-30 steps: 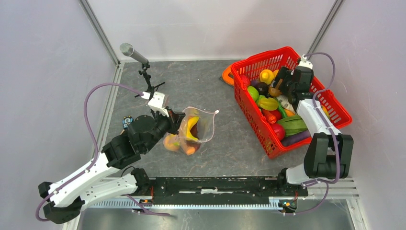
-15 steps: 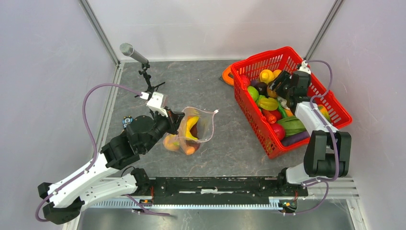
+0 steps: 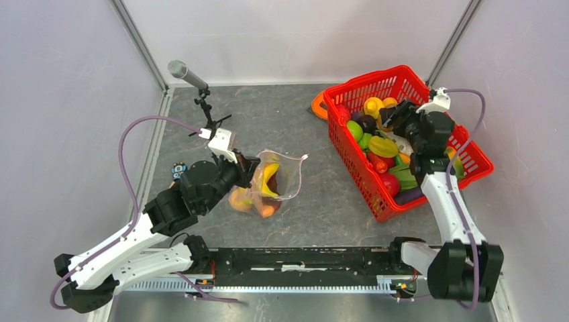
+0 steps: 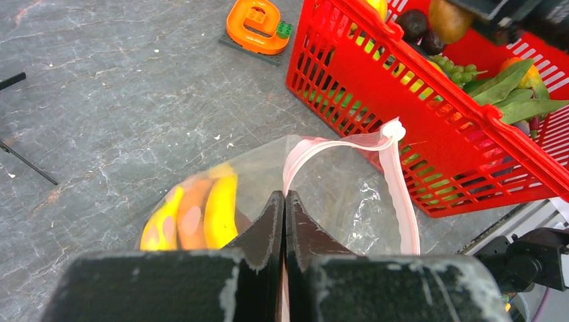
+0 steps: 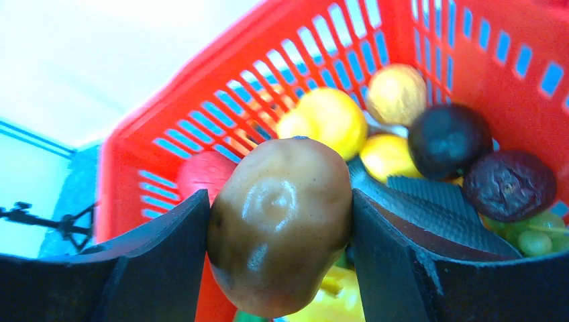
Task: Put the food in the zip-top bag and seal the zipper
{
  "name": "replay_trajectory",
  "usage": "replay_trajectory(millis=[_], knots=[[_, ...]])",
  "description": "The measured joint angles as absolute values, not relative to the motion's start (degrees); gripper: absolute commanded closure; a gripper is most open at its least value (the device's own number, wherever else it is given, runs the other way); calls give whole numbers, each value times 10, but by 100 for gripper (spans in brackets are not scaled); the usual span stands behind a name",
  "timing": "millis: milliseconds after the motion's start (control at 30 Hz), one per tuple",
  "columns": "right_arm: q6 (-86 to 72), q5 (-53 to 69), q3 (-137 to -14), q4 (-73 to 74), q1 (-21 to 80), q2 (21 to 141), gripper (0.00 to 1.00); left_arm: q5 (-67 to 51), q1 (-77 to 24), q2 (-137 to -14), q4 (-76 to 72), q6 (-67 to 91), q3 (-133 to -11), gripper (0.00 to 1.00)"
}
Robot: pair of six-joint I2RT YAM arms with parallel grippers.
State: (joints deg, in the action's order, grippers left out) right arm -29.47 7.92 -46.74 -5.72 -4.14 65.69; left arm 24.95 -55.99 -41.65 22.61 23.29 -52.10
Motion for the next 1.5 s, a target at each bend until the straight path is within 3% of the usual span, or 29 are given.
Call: replay_trajectory(millis=[400,867,1300,1500], knots=[[-315,291,-423,-161,-16,550,61,247,-560,-421,225,233,-521,95],[-237,463,-420,-224,229,494,61,234,-560,-430,222,234,-521,94],[-22,345,-513,-60,476,594,61,221,-560,-447,222,234,-521,94],[32,263,-551,-2,522,650,50,221,-560,-447,223,234,-525,94]])
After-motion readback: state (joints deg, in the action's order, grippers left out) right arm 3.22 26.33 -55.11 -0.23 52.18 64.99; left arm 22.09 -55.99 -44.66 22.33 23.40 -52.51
